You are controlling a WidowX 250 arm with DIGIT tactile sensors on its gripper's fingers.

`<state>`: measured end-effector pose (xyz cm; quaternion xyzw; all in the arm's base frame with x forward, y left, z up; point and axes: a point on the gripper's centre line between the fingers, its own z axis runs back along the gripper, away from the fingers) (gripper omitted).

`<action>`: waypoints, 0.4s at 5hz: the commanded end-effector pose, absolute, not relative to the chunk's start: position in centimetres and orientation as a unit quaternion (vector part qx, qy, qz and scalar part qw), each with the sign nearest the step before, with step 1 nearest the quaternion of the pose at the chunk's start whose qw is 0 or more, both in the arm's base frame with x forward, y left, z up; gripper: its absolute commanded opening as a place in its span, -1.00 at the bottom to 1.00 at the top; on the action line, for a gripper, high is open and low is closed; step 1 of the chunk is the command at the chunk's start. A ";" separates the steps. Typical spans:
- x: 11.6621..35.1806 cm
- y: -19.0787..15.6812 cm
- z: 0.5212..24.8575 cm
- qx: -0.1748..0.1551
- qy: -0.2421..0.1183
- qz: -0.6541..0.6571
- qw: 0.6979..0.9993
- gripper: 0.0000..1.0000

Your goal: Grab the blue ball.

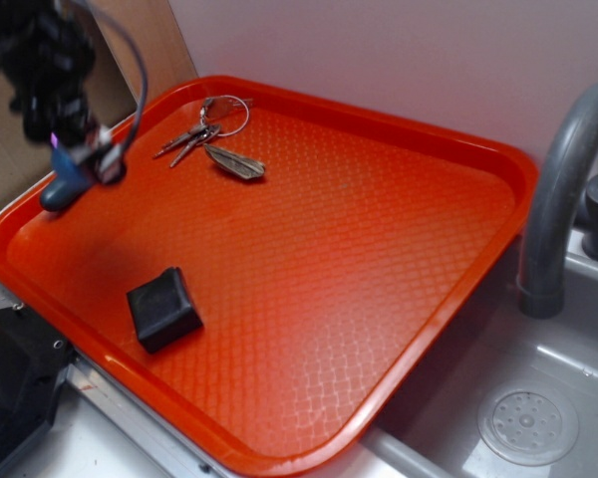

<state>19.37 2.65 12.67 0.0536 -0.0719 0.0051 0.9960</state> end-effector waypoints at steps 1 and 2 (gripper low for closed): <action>21.8 0.8 23.3 0.064 -0.088 0.012 0.994 -1.00; 21.7 0.7 23.1 0.048 -0.062 0.026 0.997 -1.00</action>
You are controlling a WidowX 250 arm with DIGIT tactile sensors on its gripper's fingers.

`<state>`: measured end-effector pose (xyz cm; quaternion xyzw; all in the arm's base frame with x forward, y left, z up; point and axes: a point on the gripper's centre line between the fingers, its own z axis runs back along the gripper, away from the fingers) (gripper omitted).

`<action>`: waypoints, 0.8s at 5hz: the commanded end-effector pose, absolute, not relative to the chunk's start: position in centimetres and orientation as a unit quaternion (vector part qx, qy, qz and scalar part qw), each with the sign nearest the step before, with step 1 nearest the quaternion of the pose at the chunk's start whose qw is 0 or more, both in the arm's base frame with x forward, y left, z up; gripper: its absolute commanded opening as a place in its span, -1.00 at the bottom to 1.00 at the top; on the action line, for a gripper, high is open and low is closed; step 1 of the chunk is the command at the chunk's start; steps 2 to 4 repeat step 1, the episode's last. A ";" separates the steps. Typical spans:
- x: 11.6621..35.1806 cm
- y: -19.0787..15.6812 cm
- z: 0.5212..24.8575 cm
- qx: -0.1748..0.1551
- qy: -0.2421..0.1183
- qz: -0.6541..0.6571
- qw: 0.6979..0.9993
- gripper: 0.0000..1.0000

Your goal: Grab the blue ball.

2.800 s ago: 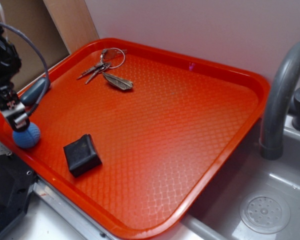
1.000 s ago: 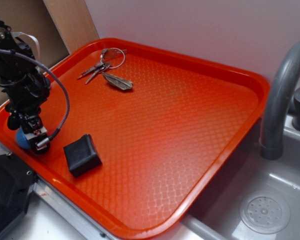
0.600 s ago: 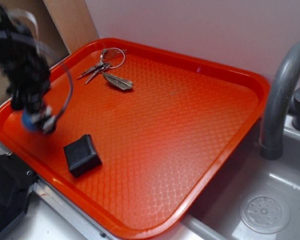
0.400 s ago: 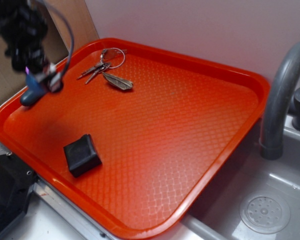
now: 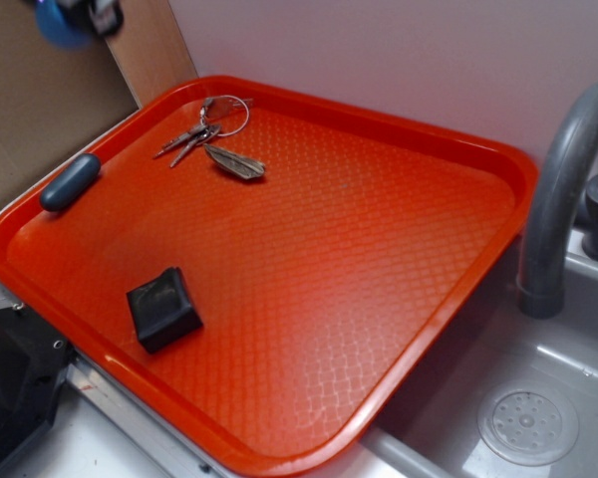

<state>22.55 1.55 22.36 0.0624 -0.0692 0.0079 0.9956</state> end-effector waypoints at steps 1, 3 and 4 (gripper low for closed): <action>21.4 0.5 22.8 0.046 -0.062 0.028 0.997 -1.00; 21.4 0.5 22.8 0.046 -0.062 0.028 0.997 -1.00; 21.4 0.5 22.8 0.046 -0.062 0.028 0.997 -1.00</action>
